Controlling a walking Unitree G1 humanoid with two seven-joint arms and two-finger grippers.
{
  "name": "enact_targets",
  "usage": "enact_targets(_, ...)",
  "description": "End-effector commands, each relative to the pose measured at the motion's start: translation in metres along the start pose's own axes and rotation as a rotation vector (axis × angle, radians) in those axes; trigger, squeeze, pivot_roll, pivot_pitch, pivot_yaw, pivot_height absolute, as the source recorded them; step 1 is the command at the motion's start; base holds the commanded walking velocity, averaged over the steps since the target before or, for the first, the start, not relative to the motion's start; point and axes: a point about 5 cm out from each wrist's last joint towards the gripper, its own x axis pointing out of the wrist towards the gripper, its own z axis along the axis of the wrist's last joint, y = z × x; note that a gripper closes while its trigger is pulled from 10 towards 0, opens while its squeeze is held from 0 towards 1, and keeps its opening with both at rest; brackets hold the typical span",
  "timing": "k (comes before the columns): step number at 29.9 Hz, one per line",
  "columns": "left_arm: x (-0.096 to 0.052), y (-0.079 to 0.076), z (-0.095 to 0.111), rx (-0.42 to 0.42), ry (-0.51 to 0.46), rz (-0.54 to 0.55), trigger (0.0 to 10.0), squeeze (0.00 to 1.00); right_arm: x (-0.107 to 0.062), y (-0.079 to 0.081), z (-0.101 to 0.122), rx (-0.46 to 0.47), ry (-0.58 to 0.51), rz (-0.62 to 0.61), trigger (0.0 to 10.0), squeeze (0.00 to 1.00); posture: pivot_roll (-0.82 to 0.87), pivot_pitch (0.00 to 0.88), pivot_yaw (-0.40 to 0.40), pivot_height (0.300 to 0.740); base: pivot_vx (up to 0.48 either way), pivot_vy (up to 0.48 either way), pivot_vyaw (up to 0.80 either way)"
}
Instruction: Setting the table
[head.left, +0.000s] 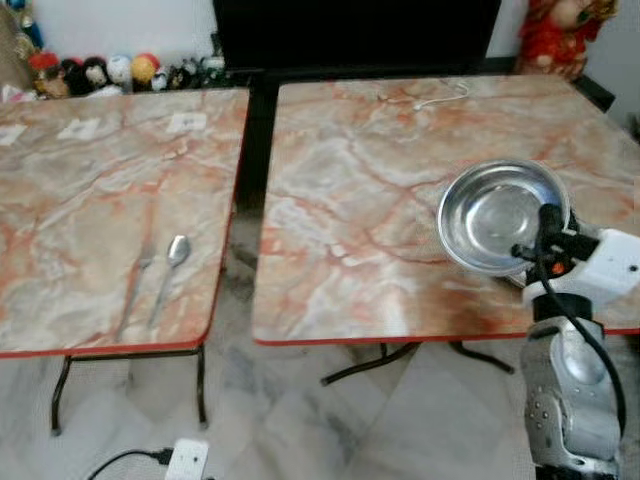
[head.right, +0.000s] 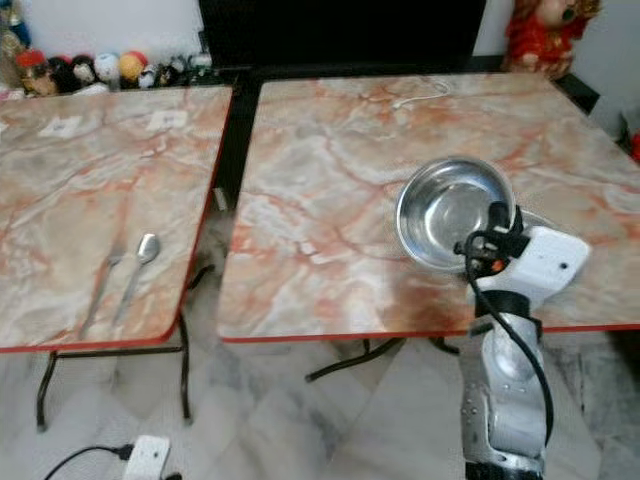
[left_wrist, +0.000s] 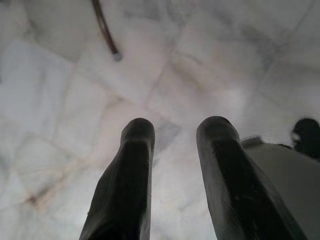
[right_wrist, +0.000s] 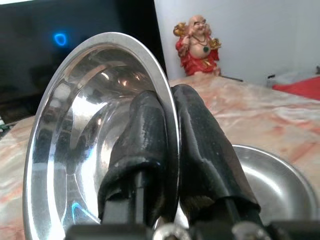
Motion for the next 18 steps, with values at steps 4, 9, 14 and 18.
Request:
enact_targets(4, -0.0017, -0.0026, -0.008, 0.011, 0.035, -0.009, 10.0, 0.0, 0.0016, 0.002, 0.0056, -0.005, -0.024, 0.0, 10.0, 0.0, -0.13, 0.098, 0.023, 0.74, 0.0, -0.068, 0.0)
enact_targets(9, -0.0005, -0.0054, -0.0043, -0.001, 0.023, -0.017, 10.0, 0.0, 0.0018, -0.0034, 0.002, -0.018, -0.002, -0.035, 10.0, 0.0, -0.13, 0.099, 0.023, 0.74, 0.0, 0.0, 0.0)
enact_targets(14, -0.0006, -0.0053, -0.0043, -0.006, 0.021, -0.03, 10.0, 0.0, 0.0017, -0.003, 0.0023, -0.016, -0.004, -0.033, 10.0, 0.0, -0.13, 0.101, 0.025, 0.74, 0.059, 0.0, 0.0)
enact_targets(18, -0.0019, -0.0013, -0.0071, -0.008, 0.024, -0.031, 10.0, 0.0, 0.0013, -0.0017, 0.0015, -0.013, -0.002, -0.035, 10.0, 0.0, -0.13, 0.102, 0.025, 0.74, 0.338, 0.0, 0.0)
